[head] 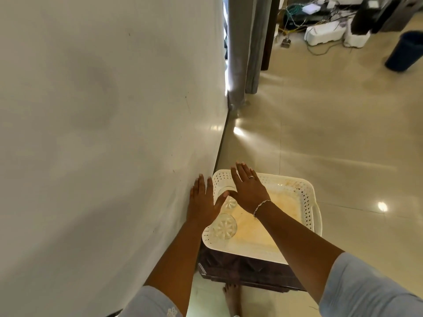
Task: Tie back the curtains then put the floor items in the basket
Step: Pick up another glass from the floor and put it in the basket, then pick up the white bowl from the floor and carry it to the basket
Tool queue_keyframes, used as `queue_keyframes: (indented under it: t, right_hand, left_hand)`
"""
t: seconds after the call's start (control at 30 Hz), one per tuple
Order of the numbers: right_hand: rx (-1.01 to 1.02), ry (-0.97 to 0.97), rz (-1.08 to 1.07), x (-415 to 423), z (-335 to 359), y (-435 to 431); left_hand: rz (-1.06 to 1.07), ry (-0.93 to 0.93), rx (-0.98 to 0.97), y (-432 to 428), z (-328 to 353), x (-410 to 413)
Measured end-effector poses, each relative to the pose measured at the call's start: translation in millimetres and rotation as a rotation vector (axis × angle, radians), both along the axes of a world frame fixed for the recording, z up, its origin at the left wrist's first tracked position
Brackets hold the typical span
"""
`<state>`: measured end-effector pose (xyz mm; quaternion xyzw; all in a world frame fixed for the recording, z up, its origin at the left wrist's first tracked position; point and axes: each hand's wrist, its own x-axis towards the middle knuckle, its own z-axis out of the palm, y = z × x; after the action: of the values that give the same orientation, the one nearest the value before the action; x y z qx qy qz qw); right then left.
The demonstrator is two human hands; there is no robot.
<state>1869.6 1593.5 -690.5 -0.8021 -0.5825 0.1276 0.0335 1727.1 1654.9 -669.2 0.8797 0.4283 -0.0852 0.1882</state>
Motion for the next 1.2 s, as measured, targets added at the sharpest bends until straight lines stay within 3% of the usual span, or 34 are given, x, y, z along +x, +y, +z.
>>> queue_keyframes:
  t: [0.3,0.6,1.2]
  right_hand:
    - [0.077,-0.077,0.049,-8.0,64.2,-38.0]
    - [0.163,-0.101,0.253,-54.7,105.6,-131.2]
    - [0.261,-0.070,0.760,-254.0,133.0,-277.1]
  left_hand:
    - [0.044,-0.007,0.097,-54.0,59.1,-17.8]
    - [0.241,-0.003,0.199,-184.2,99.6,-75.1]
    - [0.687,0.005,0.315,-412.7,113.2,-260.2]
